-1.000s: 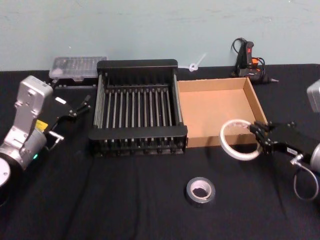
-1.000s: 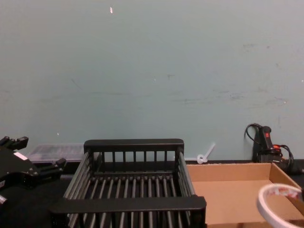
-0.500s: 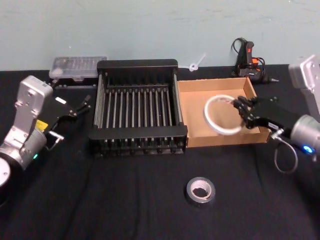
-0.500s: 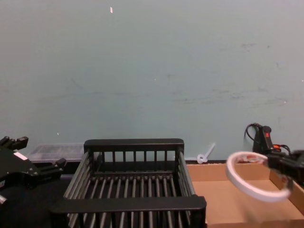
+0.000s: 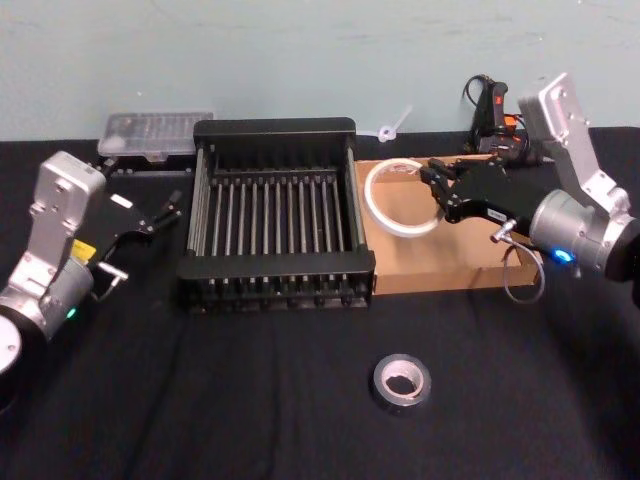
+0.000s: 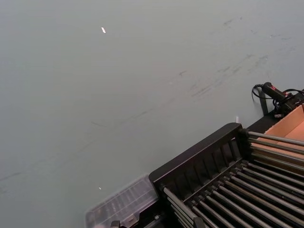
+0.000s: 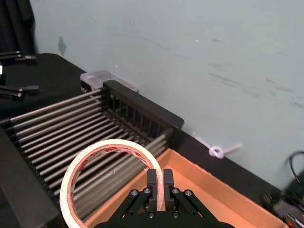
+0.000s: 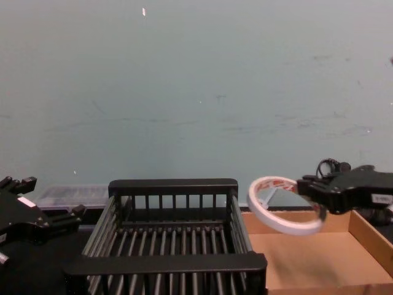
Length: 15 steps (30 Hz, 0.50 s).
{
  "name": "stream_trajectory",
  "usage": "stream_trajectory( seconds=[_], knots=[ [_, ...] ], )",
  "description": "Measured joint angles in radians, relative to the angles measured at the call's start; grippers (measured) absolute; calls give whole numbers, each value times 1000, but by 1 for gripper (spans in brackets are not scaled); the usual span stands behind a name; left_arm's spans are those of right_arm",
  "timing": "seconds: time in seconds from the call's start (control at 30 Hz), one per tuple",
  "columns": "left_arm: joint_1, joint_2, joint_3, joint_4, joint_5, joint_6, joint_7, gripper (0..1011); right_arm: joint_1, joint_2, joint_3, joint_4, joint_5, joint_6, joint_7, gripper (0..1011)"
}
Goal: Pick up the white tape and place it into the black box , Pick up the silver tape and place it into the brown box.
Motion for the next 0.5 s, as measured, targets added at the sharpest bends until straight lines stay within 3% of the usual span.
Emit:
stream_trajectory(
  seconds=[0.5],
  knots=[
    [0, 0, 0, 0, 0, 0, 0, 1001, 121, -85, -79, 123, -33, -44, 56, 87]
  ],
)
